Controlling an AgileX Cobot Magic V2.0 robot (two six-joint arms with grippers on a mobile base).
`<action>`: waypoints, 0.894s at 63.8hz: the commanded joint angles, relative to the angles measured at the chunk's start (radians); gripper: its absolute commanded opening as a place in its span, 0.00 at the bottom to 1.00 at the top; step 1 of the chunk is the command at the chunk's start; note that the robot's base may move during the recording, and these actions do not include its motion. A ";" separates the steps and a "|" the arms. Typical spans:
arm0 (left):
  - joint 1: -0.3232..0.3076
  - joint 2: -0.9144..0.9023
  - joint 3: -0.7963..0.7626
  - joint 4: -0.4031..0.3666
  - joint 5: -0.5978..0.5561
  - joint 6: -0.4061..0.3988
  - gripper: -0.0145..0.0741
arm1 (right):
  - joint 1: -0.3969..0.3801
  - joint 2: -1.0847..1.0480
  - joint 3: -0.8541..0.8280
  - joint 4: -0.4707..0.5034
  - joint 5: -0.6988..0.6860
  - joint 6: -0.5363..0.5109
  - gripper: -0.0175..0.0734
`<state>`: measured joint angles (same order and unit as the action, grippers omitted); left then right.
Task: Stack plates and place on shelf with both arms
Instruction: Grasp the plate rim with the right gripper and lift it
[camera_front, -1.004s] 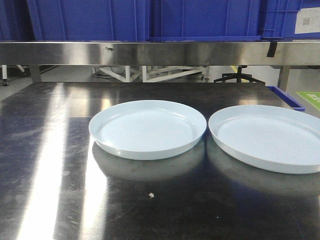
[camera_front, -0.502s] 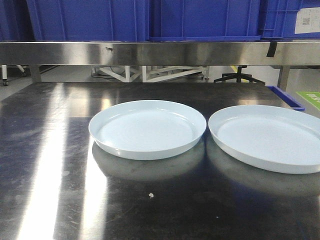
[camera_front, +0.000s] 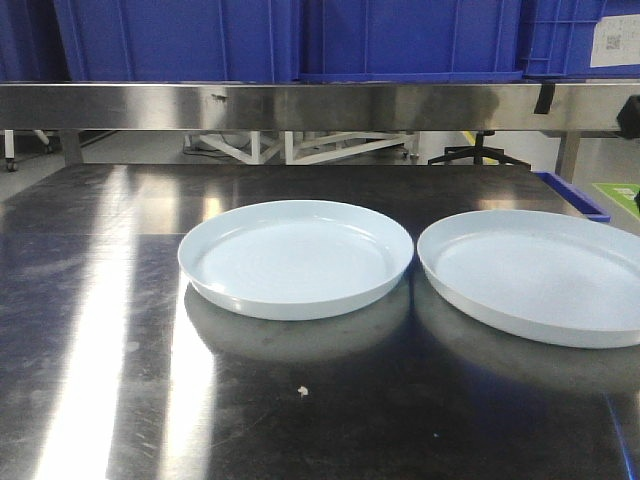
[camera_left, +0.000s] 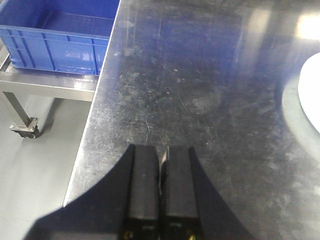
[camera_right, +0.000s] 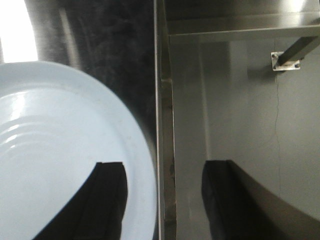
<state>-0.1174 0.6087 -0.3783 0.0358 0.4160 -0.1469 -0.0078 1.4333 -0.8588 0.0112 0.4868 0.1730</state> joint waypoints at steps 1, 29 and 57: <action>0.001 -0.003 -0.030 0.002 -0.071 -0.003 0.26 | -0.006 0.011 -0.043 -0.003 -0.054 -0.008 0.70; 0.001 -0.003 -0.030 0.002 -0.071 -0.003 0.26 | -0.006 0.097 -0.044 -0.011 -0.057 -0.008 0.22; 0.001 -0.003 -0.030 0.002 -0.071 -0.003 0.26 | 0.018 -0.071 -0.244 -0.030 0.008 -0.007 0.22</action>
<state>-0.1174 0.6087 -0.3783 0.0358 0.4160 -0.1469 -0.0029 1.4391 -1.0404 -0.0139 0.5349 0.1730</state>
